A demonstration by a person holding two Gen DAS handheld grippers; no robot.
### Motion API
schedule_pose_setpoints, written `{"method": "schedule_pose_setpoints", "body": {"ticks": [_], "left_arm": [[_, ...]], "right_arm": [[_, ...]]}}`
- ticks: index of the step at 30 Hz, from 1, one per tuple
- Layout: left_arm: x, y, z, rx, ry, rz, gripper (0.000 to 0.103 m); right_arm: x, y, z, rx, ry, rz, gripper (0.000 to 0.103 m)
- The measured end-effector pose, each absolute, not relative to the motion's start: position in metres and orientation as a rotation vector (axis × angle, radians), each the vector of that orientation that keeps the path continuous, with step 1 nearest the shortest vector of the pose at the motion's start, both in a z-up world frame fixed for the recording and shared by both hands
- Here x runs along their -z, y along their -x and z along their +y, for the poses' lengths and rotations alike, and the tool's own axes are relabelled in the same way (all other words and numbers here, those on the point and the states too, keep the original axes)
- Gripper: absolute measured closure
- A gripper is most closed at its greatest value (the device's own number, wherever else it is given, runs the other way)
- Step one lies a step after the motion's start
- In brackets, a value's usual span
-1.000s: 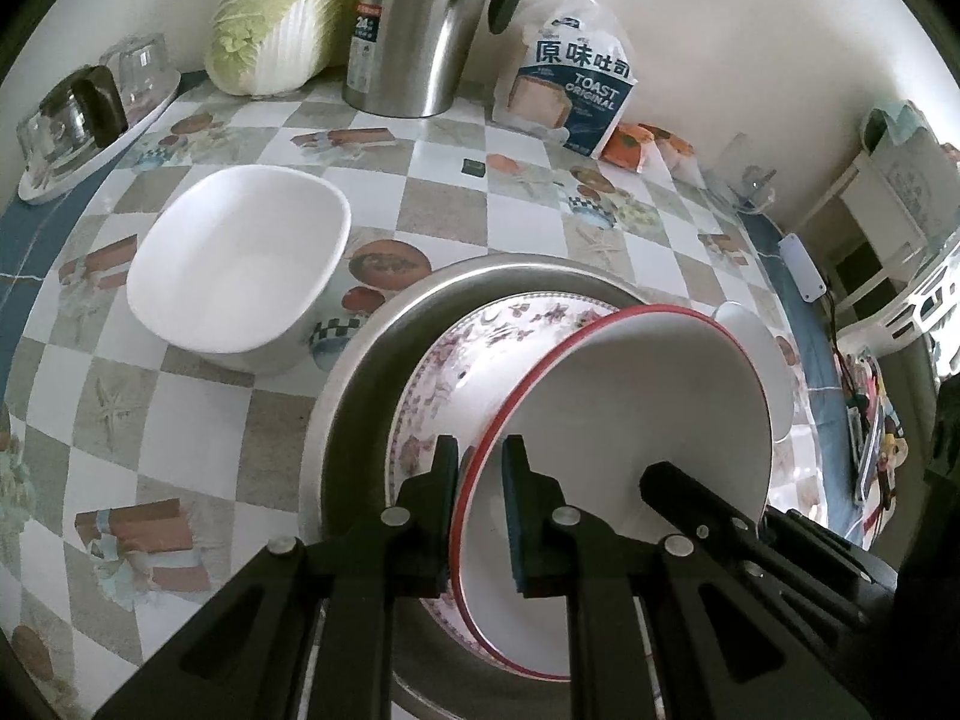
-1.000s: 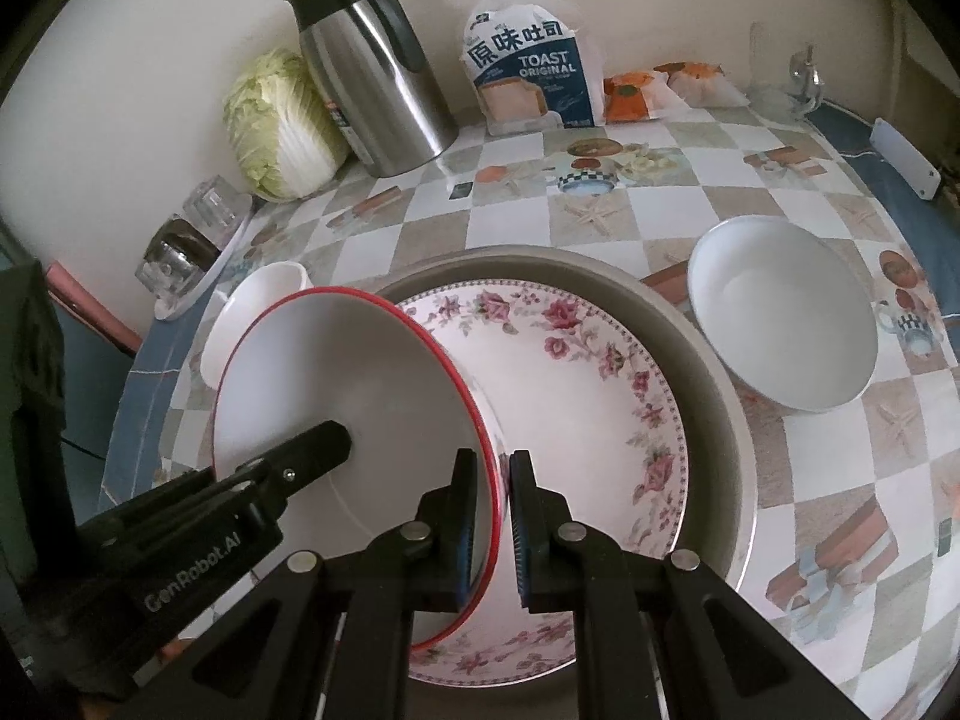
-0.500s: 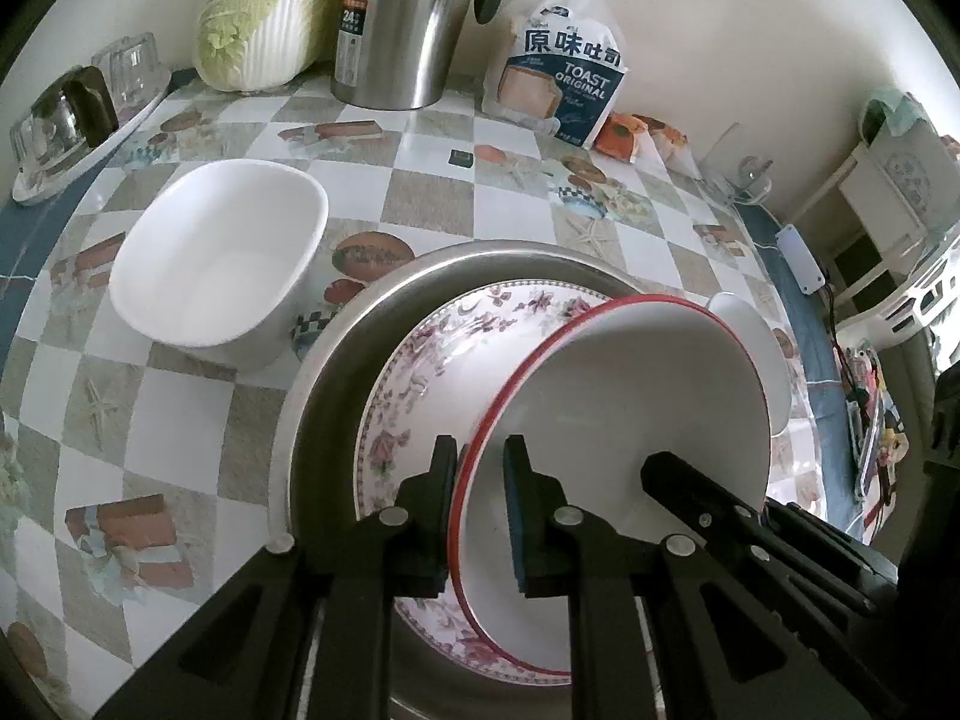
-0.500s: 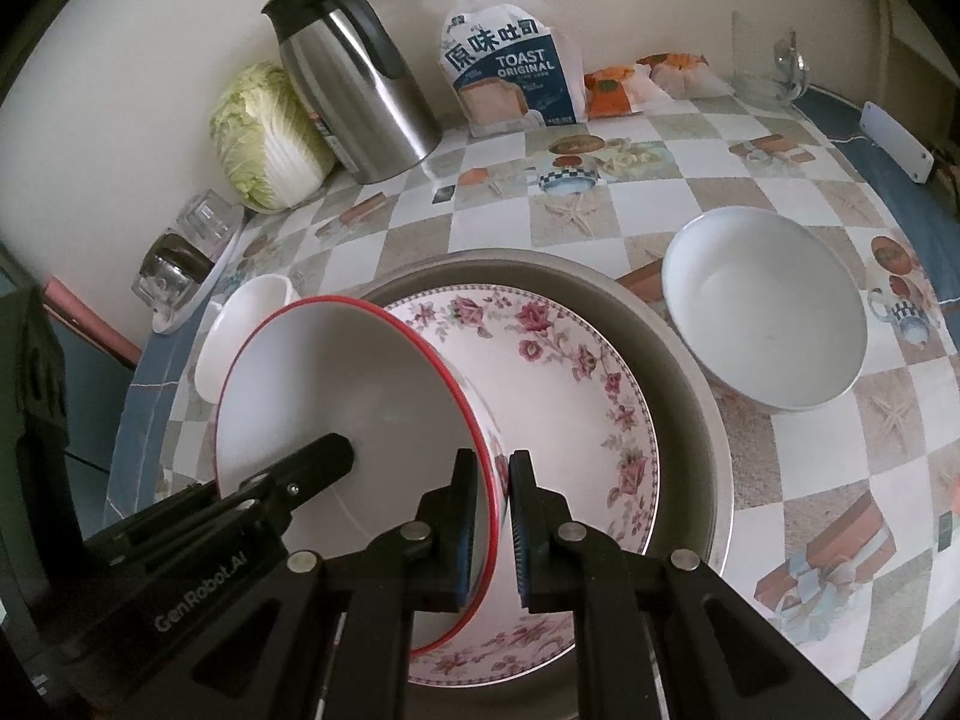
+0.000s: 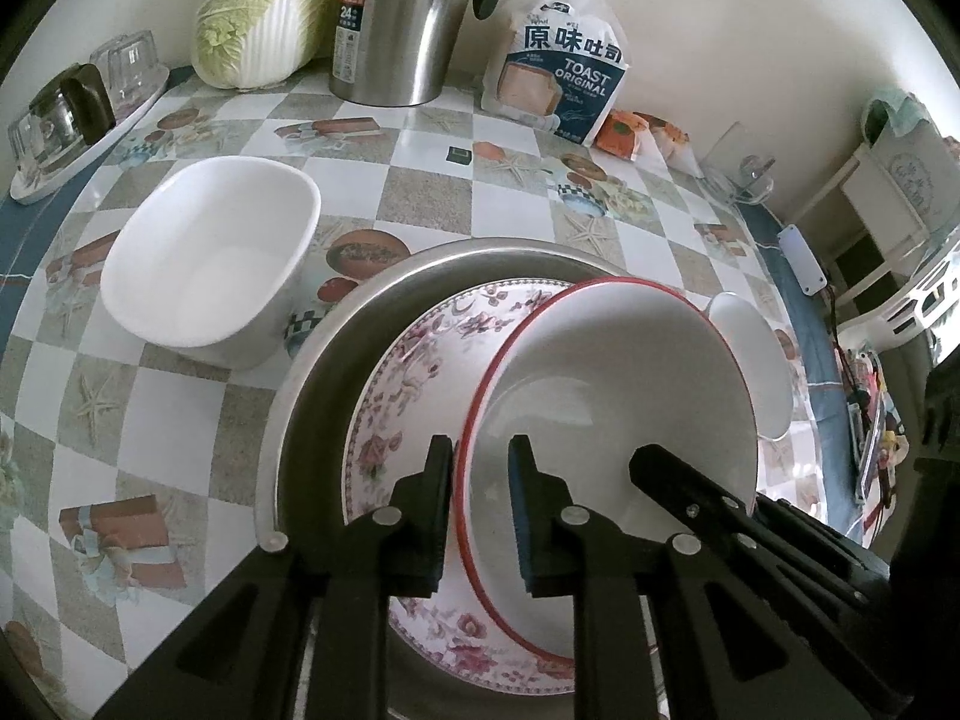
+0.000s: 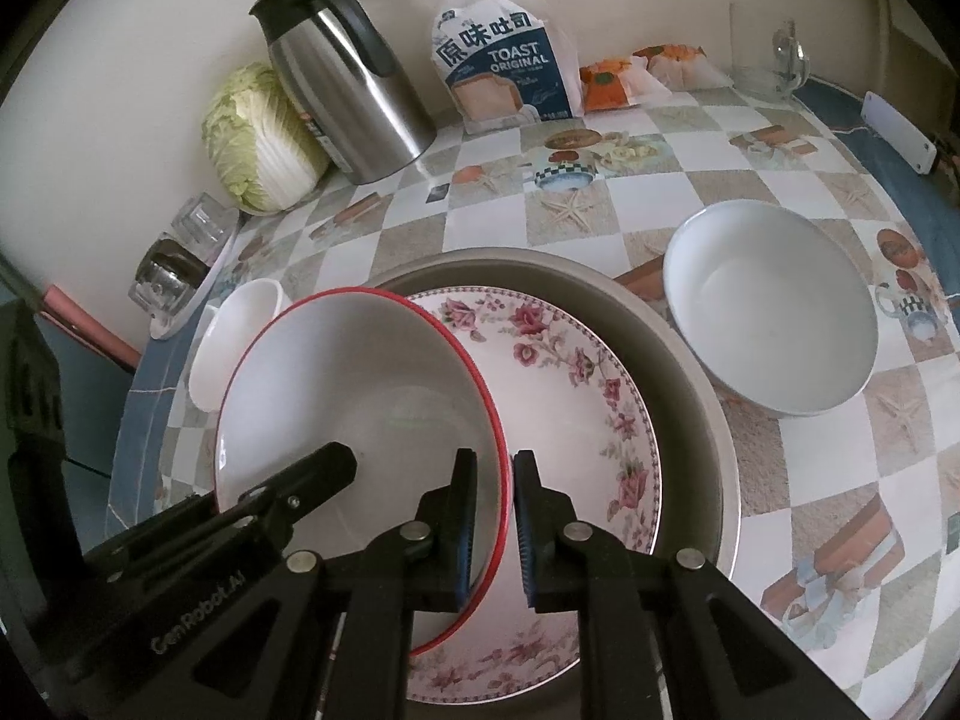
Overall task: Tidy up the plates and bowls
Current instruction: 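Lower the red-rimmed bowl onto the pink-floral plate with the right gripper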
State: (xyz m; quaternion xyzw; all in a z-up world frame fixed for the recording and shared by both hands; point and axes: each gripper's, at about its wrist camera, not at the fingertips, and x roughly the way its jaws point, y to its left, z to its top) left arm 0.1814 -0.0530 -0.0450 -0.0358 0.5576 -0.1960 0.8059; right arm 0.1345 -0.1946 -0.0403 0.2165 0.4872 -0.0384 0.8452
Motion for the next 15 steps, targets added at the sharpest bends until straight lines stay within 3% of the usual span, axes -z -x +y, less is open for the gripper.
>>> {"method": "schedule_pose_setpoints", "body": {"ticks": [15], "left_arm": [[0.0479,-0.184,-0.059,0.401,0.059,1.195,0.084]], "right_arm": [[0.0438,-0.1395,-0.1963,0.093,-0.468,1.015,0.085]]}}
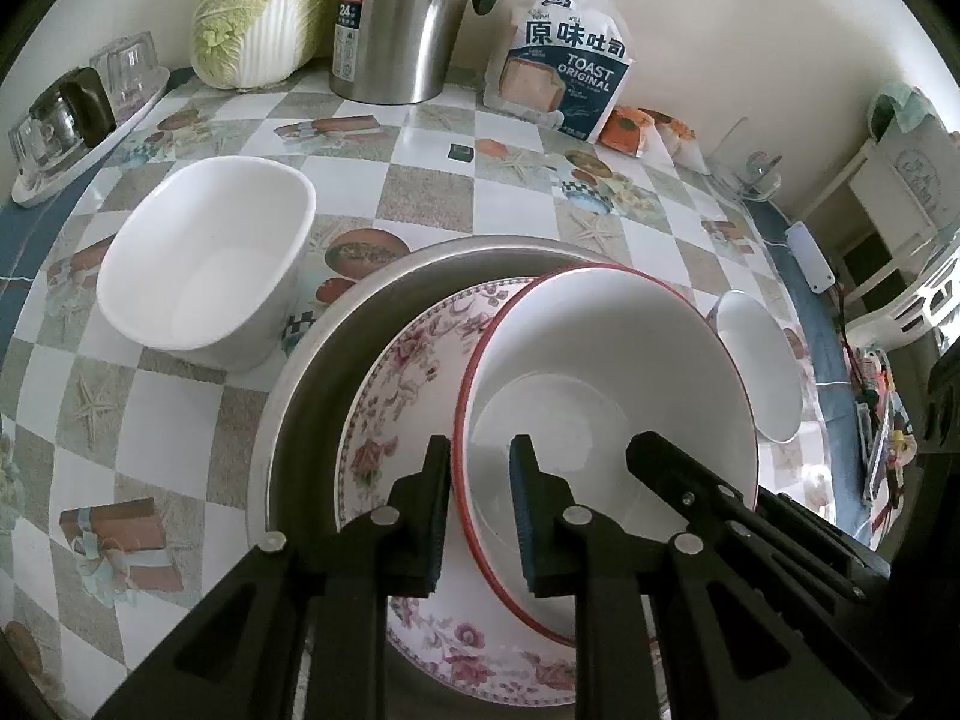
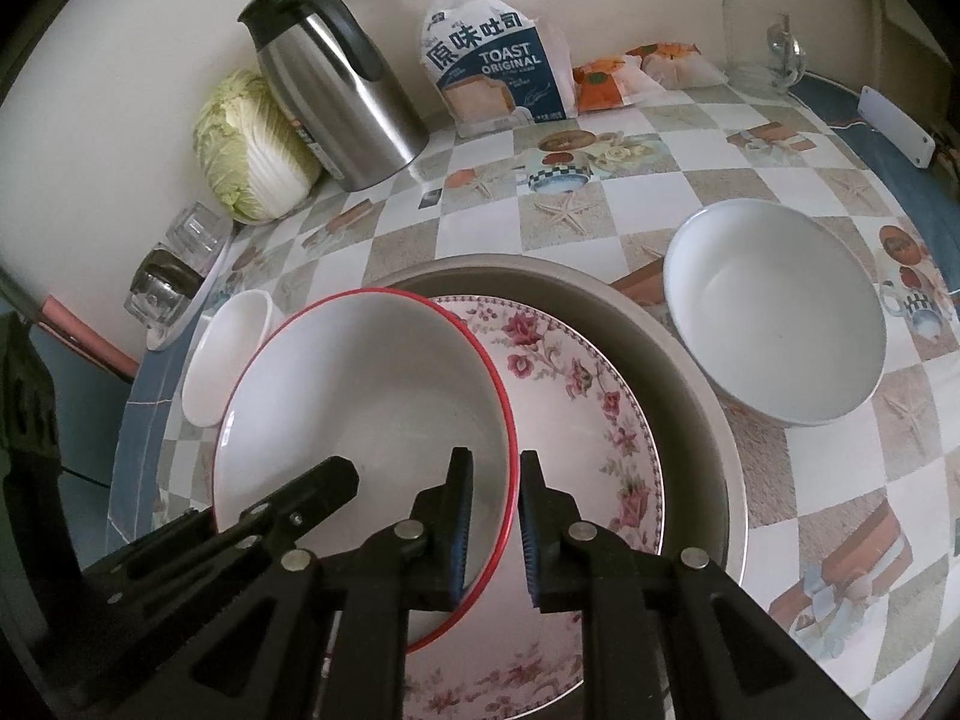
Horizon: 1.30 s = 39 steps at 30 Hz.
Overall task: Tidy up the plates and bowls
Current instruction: 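Lower the red-rimmed bowl onto the pink-floral plate with the right gripper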
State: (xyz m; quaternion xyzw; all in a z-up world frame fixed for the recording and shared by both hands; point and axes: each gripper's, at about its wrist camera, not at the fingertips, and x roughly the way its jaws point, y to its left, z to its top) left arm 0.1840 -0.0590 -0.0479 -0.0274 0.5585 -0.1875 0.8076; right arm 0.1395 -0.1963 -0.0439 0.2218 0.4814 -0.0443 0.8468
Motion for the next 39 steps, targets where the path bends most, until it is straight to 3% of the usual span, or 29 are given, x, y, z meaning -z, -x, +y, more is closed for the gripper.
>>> {"method": "schedule_pose_setpoints", "body": {"ticks": [39], "left_arm": [[0.0557,-0.1917,-0.05,0.379,0.134,1.21,0.08]], "right_arm": [[0.0488,-0.1467,-0.1977,0.076,-0.501,0.983,0.081]]}}
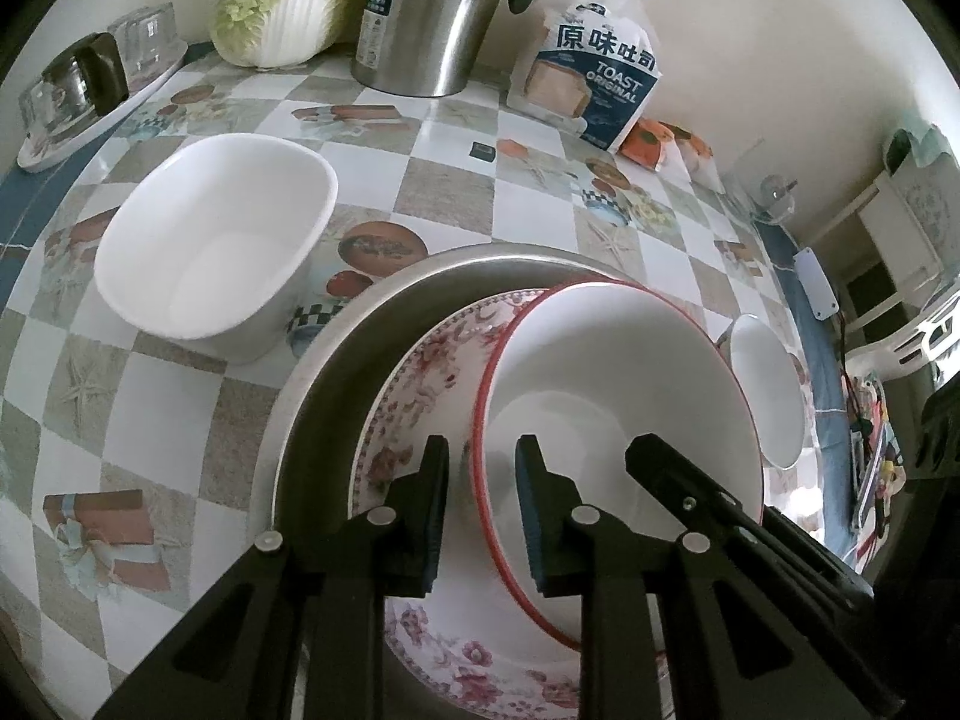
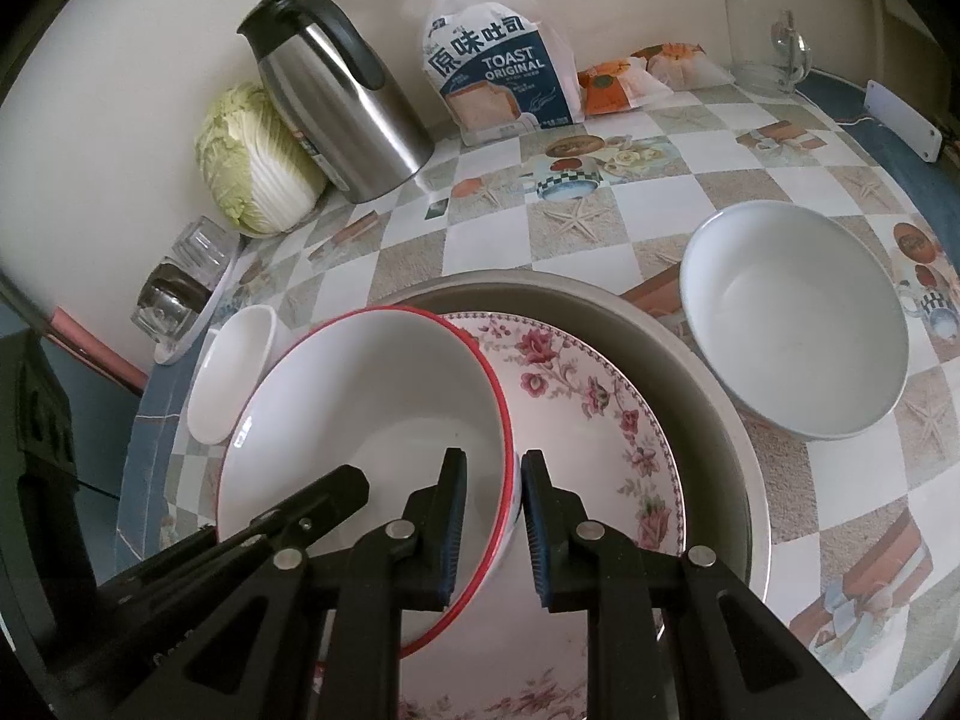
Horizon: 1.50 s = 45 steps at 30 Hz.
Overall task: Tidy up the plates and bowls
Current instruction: 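Lower the red-rimmed bowl onto the pink-floral plate with the right gripper, then open the right gripper to release the red-rimmed bowl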
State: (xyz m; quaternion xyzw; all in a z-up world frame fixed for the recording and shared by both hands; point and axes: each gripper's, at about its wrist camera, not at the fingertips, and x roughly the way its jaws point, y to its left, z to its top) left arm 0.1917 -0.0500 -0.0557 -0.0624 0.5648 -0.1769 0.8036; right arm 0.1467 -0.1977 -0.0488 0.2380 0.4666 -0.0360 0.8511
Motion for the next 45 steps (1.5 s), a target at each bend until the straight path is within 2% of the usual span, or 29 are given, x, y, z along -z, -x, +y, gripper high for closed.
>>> {"method": "schedule_pose_setpoints", "body": {"ticks": [2,5,13,17,21,27,28,30,34,38,45], "left_arm": [[0.053,-0.192,-0.048,0.379,0.138,1.203,0.079],[0.048,-0.19,-0.046,0.379,0.142,1.185,0.071],[0.032,-0.188,-0.042,0.377,0.14,1.14,0.07],[0.019,-0.186,-0.038,0.374,0.149,1.101,0.056],[0.006,-0.184,-0.031,0.356,0.158,1.061,0.048],[-0.008,-0.182,-0.02,0.3,0.129,1.007,0.033],[-0.008,-0.182,-0.019,0.287,0.125,1.003,0.031],[-0.009,-0.183,-0.015,0.251,0.112,0.998,0.018],[-0.007,-0.185,-0.007,0.227,0.135,1.01,0.018],[-0.008,-0.185,-0.003,0.217,0.141,1.007,0.015],[-0.015,-0.185,0.004,0.188,0.142,0.969,0.012]], "right_arm": [[0.048,-0.146,-0.198,0.075,-0.5,0.984,0.081],[0.048,-0.146,-0.199,0.078,-0.494,0.98,0.081],[0.034,-0.141,-0.201,0.092,-0.472,0.948,0.081],[0.023,-0.136,-0.205,0.105,-0.459,0.92,0.082],[0.012,-0.131,-0.211,0.128,-0.458,0.89,0.057],[-0.002,-0.125,-0.212,0.131,-0.45,0.839,0.033],[-0.003,-0.124,-0.212,0.131,-0.449,0.835,0.032],[-0.004,-0.123,-0.212,0.134,-0.445,0.827,0.026],[-0.004,-0.121,-0.211,0.137,-0.435,0.823,0.018],[-0.005,-0.119,-0.21,0.135,-0.429,0.816,0.002],[-0.011,-0.112,-0.209,0.141,-0.437,0.768,0.0]]}}
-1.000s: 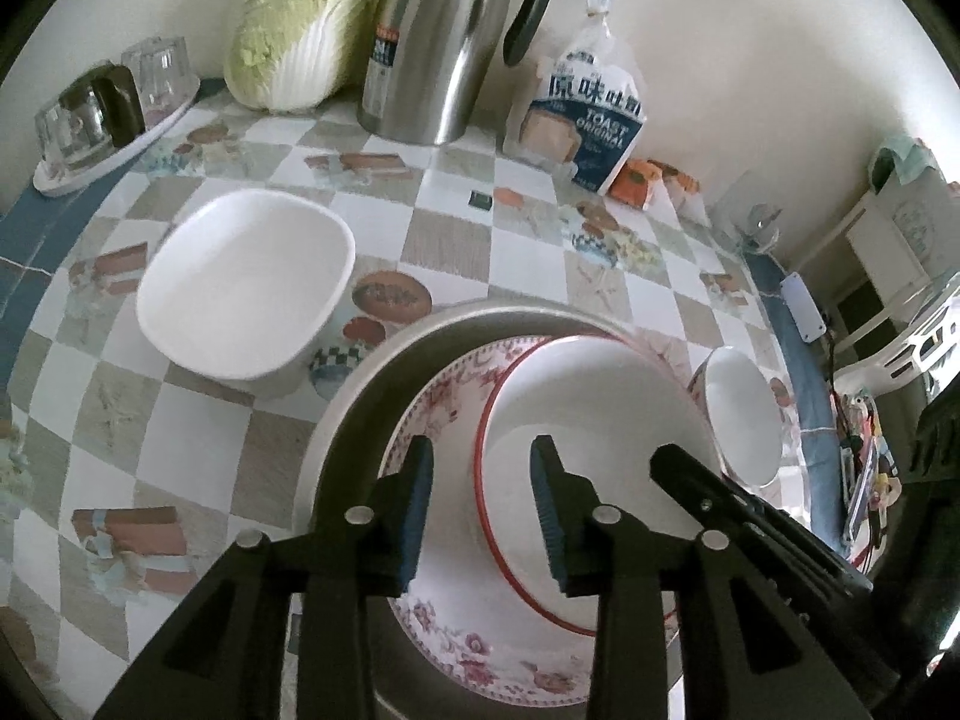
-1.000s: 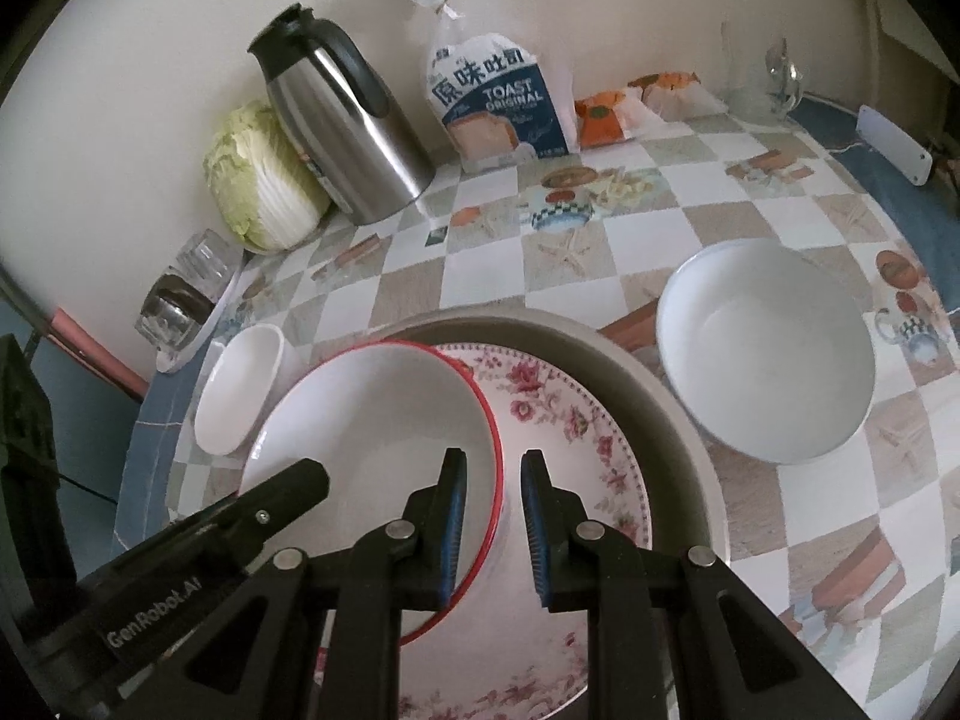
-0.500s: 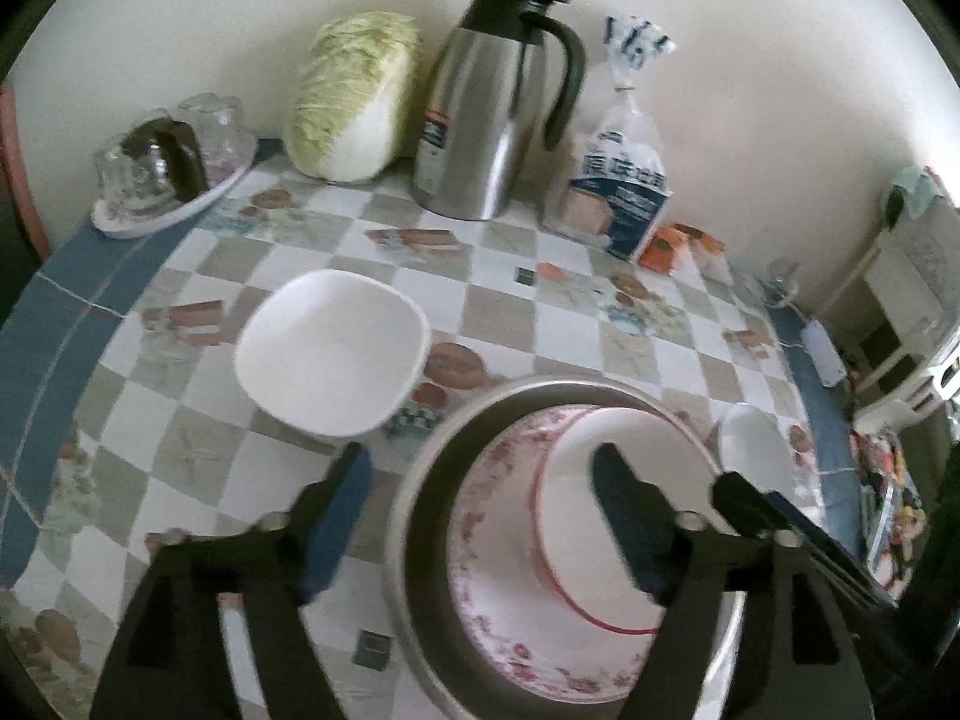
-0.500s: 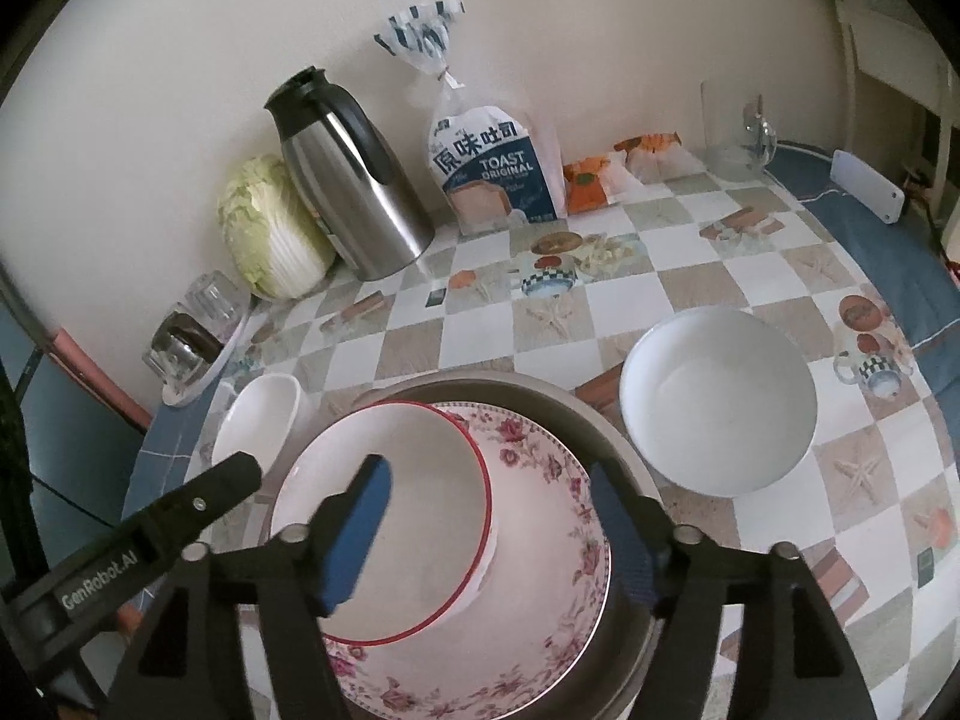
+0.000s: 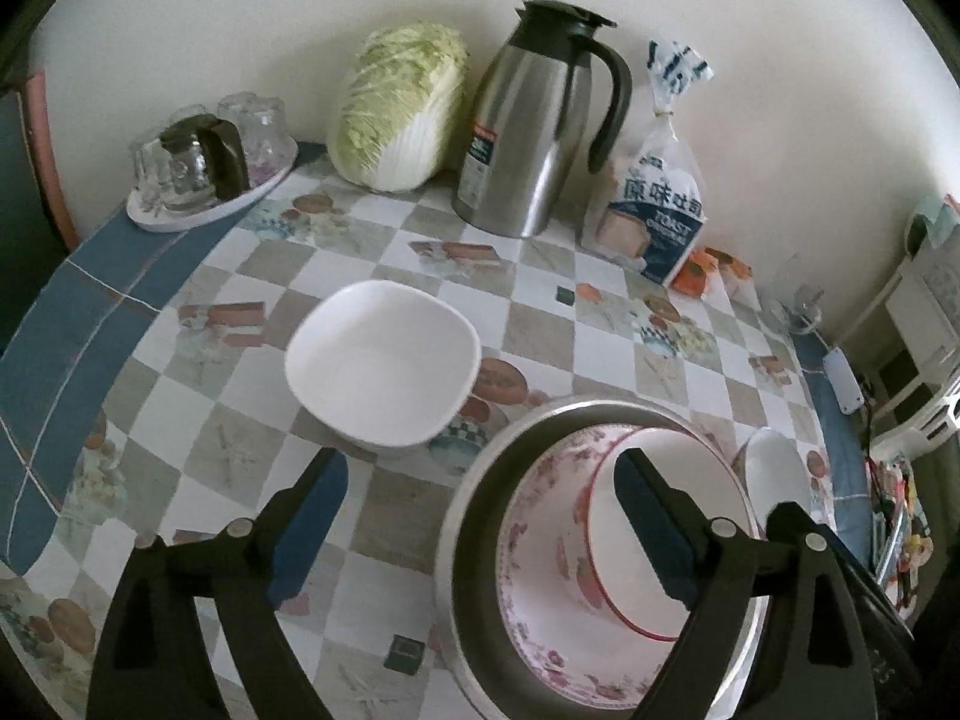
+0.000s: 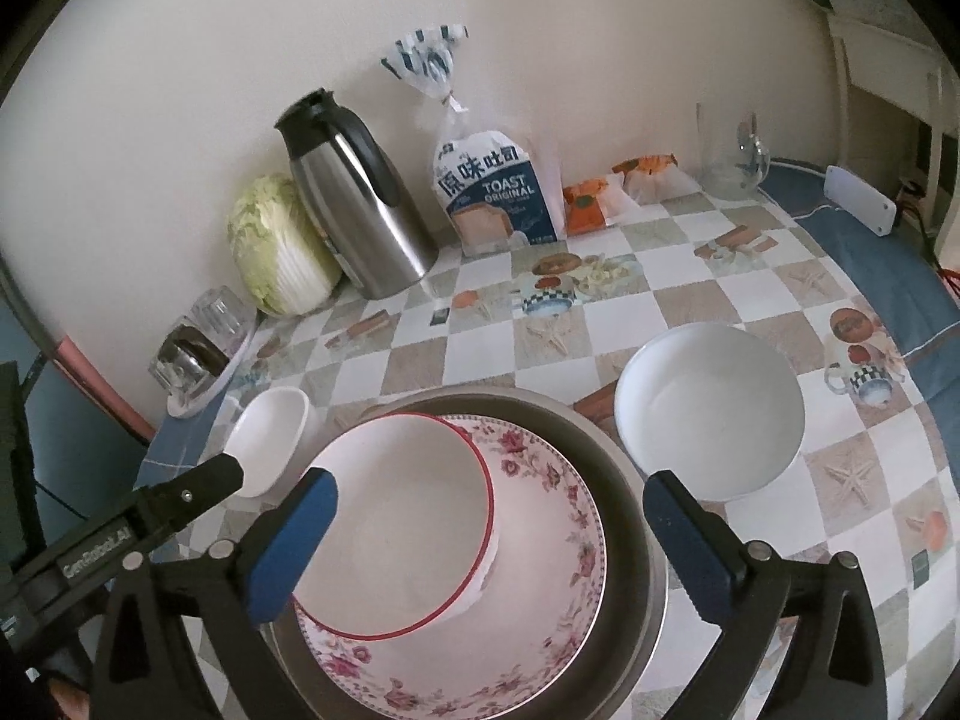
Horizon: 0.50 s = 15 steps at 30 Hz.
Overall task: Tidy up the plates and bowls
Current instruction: 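Open the right gripper to release the red-rimmed bowl, then move the right gripper to the white square bowl on the table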
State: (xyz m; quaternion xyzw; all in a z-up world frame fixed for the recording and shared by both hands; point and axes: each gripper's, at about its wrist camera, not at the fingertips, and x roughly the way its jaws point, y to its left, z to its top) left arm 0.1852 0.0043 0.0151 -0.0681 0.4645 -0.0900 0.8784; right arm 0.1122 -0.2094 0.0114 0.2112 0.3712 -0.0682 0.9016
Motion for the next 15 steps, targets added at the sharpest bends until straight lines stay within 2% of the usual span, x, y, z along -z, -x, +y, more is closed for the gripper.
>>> {"method": "schedule_pose_setpoints", "body": {"ticks": [15], "left_arm": [[-0.033,-0.195,0.058,0.131,0.22,0.818,0.011]], "right_arm": [[-0.026,-0.105,-0.196,0.177,-0.433,0.741,0.0]]}}
